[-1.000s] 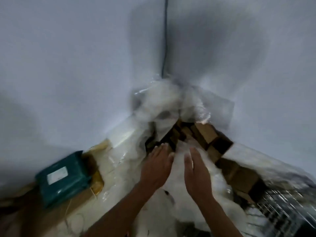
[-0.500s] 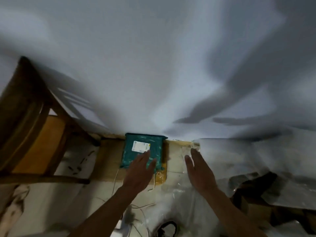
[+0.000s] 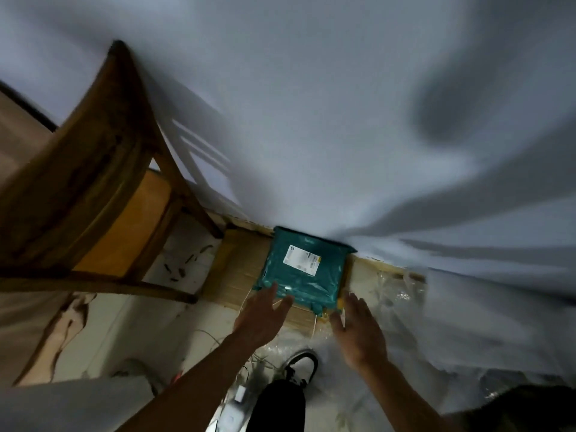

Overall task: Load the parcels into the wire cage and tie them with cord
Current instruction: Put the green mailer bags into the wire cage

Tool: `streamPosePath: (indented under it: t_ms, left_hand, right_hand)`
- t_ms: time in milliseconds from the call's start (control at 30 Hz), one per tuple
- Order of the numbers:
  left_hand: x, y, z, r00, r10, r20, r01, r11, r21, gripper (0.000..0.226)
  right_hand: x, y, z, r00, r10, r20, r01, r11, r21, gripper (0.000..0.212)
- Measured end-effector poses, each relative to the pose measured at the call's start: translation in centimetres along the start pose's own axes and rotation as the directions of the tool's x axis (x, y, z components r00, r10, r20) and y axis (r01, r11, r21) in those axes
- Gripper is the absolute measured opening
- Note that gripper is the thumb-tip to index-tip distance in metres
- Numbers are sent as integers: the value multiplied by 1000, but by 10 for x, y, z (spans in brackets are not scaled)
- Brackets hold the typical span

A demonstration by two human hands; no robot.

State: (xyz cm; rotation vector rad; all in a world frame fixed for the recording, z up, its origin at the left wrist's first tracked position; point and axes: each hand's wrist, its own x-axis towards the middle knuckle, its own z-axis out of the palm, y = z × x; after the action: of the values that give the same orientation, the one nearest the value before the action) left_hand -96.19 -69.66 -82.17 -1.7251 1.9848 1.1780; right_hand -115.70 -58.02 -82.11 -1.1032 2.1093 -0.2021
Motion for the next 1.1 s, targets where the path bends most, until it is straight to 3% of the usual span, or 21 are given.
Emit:
streamPosePath:
  t_ms: [100, 233, 367, 433, 533, 600, 767, 933, 1100]
  left_hand:
    - [83, -17, 22, 998, -53, 40, 52, 998, 37, 112]
    - [182, -37, 51, 997, -81, 19, 81, 997, 6, 103]
    - [268, -69, 72, 983, -182, 8, 182, 982, -39, 106]
    - [304, -90, 81, 973, -228, 18, 228, 961, -154, 110]
    - [350, -126, 107, 947, -308, 89, 320, 886, -335, 118]
    - [335, -106, 95, 934, -349, 73, 349, 855, -383, 118]
    - [277, -68, 77, 914, -399, 75, 379, 773, -509, 99]
    - [196, -23, 63, 954, -300, 28, 251, 741, -622, 67]
    - [78, 60, 48, 993, -114, -19, 80, 795, -601, 44]
  right_hand:
    - [68, 15, 39, 999, 6, 48, -2, 996, -94, 70]
    - [160, 40, 90, 992, 88, 88, -85, 996, -41, 81]
    - [247, 63, 131, 965, 240, 109, -254, 957, 140, 104]
    - [278, 67, 150, 943, 313, 112, -332, 879, 341, 114]
    - [295, 69, 170, 868, 485, 108, -461, 706, 538, 97]
    - [293, 70, 179, 830, 551, 88, -484, 634, 603, 87]
    - [251, 81, 167, 833, 548, 75, -448, 588, 674, 74]
    - [177, 86, 112, 840, 540, 55, -399, 545, 737, 63]
    - [59, 97, -2, 830, 558, -10, -373, 568, 734, 77]
